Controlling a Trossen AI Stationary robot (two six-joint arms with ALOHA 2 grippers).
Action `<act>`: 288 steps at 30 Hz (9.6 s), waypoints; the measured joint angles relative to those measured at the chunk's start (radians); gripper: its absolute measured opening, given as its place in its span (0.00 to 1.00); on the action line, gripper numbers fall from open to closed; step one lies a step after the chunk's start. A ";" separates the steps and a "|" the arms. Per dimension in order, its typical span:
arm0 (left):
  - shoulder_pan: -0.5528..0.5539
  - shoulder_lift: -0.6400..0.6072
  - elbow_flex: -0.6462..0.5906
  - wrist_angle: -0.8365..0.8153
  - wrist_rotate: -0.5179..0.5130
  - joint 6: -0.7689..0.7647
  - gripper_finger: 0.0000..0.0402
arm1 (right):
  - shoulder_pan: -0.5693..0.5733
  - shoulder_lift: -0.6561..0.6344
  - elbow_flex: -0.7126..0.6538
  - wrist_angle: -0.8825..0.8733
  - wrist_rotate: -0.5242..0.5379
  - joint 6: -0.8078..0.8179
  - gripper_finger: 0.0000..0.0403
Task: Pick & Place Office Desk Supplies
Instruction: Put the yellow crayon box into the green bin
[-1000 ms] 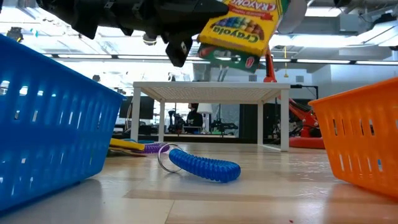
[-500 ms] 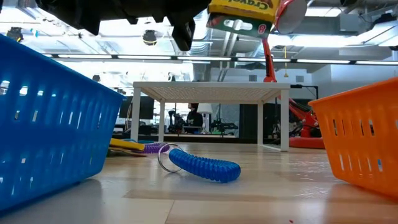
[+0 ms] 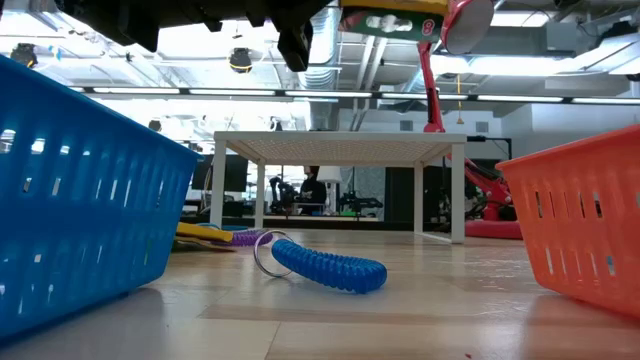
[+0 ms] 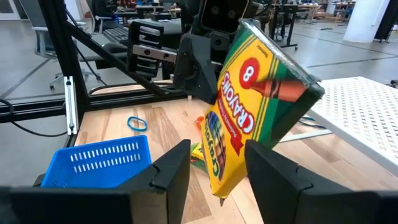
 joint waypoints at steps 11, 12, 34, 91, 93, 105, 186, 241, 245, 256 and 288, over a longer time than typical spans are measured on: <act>-0.022 -0.001 0.000 0.019 0.033 0.010 0.05 | 0.000 0.000 0.000 0.000 0.000 0.000 0.37; -0.021 -0.001 0.000 0.021 0.033 0.010 0.05 | 0.000 0.000 0.000 0.000 0.000 0.000 0.37; -0.021 -0.001 0.000 0.036 0.032 0.019 0.05 | -0.068 0.000 0.000 0.092 -0.137 -0.053 0.33; -0.117 -0.657 -0.358 -0.345 -0.332 0.202 0.32 | -0.033 -0.190 0.282 -1.314 -0.483 1.043 0.06; -0.116 -0.674 -0.389 -0.311 -0.333 0.206 0.32 | -0.039 -0.168 0.384 -1.440 -0.557 1.106 0.06; -0.118 -0.674 -0.448 -0.255 -0.316 0.180 0.32 | -0.028 0.086 0.779 -1.863 -1.017 1.396 0.06; -0.118 -0.674 -0.449 -0.234 -0.291 0.203 0.32 | -0.051 0.513 0.807 -1.901 -1.611 1.212 0.25; -0.583 -0.200 -0.329 -1.114 -0.883 -0.028 0.51 | -0.021 0.512 1.115 -1.901 -1.010 1.014 0.25; -0.554 -0.147 -0.321 -1.107 -0.885 -0.030 0.52 | -0.015 0.512 1.115 -1.901 -1.010 1.014 0.25; -0.420 -0.148 -0.320 -1.102 -0.836 0.038 0.50 | -0.014 0.512 1.115 -1.901 -1.010 1.021 0.25; -0.286 -0.143 -0.327 -0.886 -0.825 0.187 0.08 | -0.002 0.512 1.115 -1.900 -0.956 1.029 0.25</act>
